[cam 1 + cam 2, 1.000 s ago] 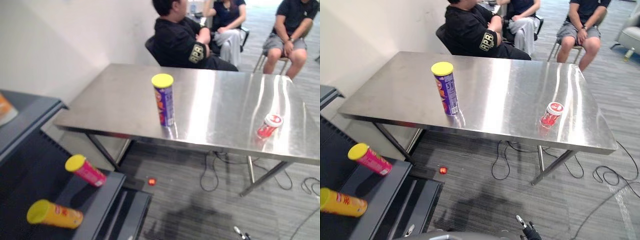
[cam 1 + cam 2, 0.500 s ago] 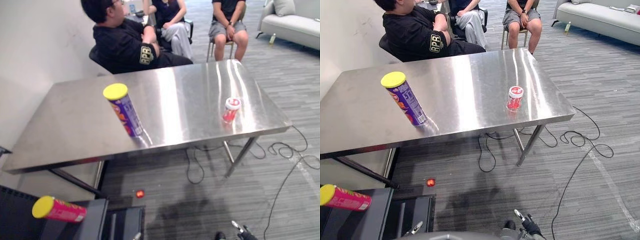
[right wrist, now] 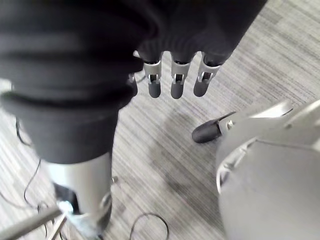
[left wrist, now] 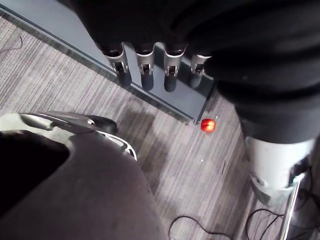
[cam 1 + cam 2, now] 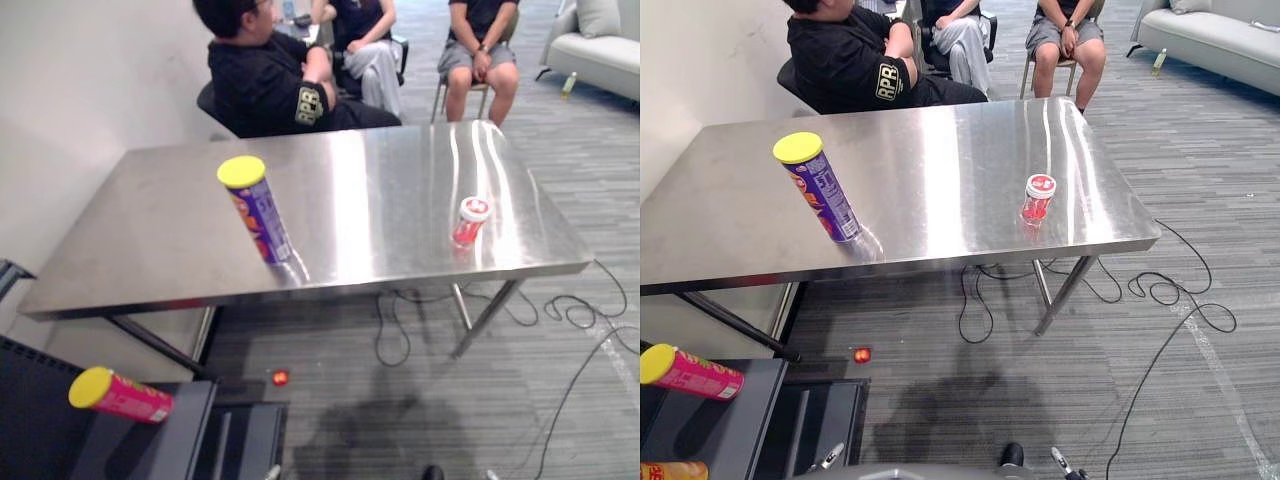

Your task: Put the gum and the chips on the shelf.

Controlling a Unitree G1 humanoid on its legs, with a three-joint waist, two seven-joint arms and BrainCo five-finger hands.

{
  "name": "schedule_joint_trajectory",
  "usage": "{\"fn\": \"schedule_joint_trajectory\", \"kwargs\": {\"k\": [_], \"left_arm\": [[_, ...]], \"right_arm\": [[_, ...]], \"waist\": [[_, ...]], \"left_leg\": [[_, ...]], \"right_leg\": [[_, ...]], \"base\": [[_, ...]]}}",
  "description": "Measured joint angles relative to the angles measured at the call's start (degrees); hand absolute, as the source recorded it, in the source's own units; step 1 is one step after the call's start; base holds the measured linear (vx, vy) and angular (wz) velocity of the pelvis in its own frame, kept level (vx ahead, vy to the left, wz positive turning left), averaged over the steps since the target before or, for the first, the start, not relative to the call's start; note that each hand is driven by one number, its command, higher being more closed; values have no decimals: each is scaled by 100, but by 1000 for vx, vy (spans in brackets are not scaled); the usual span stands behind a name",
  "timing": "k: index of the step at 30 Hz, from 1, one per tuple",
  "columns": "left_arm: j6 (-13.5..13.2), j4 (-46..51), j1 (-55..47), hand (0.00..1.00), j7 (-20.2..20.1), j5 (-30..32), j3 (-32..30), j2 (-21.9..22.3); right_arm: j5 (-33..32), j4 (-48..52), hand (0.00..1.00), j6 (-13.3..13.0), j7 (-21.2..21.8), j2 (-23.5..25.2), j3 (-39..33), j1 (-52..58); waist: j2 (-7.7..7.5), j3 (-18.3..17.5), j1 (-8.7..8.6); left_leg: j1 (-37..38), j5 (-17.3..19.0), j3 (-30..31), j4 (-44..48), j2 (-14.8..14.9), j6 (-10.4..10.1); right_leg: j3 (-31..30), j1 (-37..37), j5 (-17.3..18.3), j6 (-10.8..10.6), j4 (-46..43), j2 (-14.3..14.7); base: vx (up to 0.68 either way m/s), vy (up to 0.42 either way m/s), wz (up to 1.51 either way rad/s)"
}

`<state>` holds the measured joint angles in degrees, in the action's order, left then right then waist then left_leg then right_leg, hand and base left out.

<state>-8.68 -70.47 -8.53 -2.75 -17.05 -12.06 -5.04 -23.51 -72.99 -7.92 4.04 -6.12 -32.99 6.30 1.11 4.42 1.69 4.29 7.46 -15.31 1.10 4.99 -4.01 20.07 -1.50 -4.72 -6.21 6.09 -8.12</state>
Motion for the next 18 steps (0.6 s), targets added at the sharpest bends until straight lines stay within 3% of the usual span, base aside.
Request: {"fn": "schedule_joint_trajectory", "kwargs": {"k": [4, 7, 12, 15, 18], "left_arm": [[11, 57, 1, 0, -23, 217, -266, -5], [17, 64, -13, 0, -24, 227, -418, -3], [23, 190, -115, 0, 1, 224, -475, 0], [49, 365, -221, 0, 6, 163, -465, 33], [51, 491, -294, 0, 7, 155, -405, 35]], "right_arm": [[-175, 5, 0, 15, -31, -399, -1475, -354], [-622, 137, 0, 13, -98, -767, -2031, -602], [-575, 2559, 0, -44, -684, -1127, -1452, -790], [422, 4750, 0, -117, -1161, -1132, -1113, -740], [1091, 5380, 0, -252, -1534, -1127, -1058, -873]], "waist": [[-51, -3, -7], [-105, -42, -12], [-135, -82, -157], [-138, -100, -204], [-159, -167, -158]], "left_leg": [[75, 0, 52, -2, -117, 0], [86, 2, 54, -4, -187, 2], [-110, 71, 54, -17, -241, 104], [-132, 75, 49, 4, -220, 108], [-131, 75, 61, 4, -215, 107]], "right_leg": [[1, -72, 0, -1, -1, -102], [-15, -81, 0, -1, -1, -174], [-108, 153, -39, -59, -2, -213], [-155, 214, -52, -77, -23, -182], [-146, 211, -52, -77, -25, -164]], "base": [[67, 49, 0], [4, 59, 0], [-50, 19, -4], [-44, -29, -8], [-22, -20, 1]]}}
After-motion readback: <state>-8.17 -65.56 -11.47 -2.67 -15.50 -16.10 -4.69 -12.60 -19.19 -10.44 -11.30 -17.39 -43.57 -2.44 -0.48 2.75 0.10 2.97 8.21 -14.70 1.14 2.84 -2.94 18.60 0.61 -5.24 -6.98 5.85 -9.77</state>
